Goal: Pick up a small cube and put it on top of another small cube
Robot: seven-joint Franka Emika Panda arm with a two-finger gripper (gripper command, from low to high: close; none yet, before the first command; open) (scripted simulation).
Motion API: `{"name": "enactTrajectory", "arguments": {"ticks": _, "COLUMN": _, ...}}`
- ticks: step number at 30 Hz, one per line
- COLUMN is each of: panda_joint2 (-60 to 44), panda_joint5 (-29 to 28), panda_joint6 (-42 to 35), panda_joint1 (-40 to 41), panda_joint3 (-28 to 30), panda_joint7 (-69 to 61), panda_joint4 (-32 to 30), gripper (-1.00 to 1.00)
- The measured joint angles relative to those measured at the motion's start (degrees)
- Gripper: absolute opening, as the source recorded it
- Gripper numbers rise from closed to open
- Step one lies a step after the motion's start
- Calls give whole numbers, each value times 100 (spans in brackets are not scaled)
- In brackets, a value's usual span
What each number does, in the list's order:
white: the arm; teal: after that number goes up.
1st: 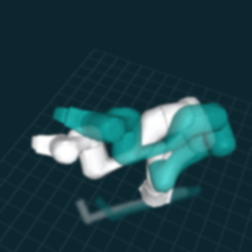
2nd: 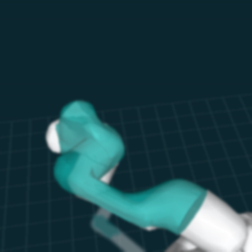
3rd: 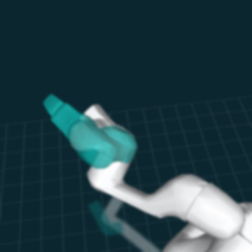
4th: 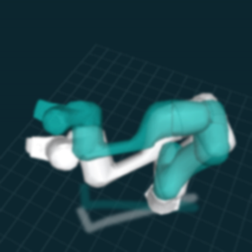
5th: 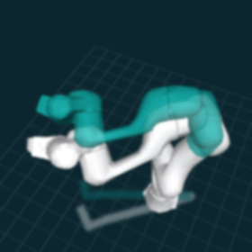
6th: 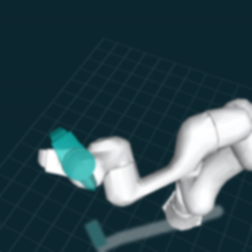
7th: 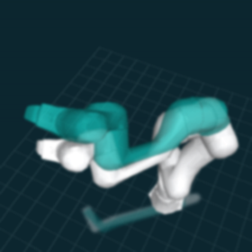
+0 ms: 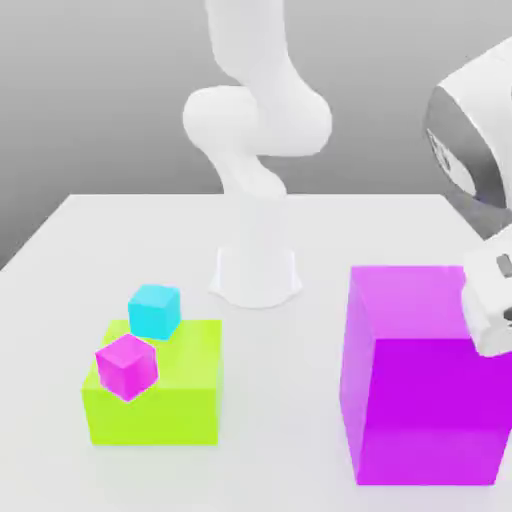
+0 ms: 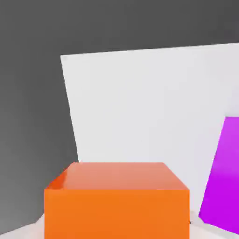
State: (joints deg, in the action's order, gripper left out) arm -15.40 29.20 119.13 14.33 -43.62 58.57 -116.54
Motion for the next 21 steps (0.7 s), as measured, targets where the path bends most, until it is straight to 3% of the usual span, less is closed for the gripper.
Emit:
{"name": "enactTrajectory", "arguments": {"ticks": 11, "panda_joint2": 2164, "panda_joint5": 1641, "panda_joint6": 439, "panda_joint1": -720, "panda_joint3": -512, "panda_joint7": 800, "panda_joint4": -1895, "gripper": -100}}
{"name": "enactTrajectory", "arguments": {"ticks": 21, "panda_joint2": 3792, "panda_joint5": 2061, "panda_joint6": 1385, "panda_joint1": -1111, "panda_joint3": -1192, "panda_joint7": 2276, "panda_joint4": -3756, "gripper": -100}}
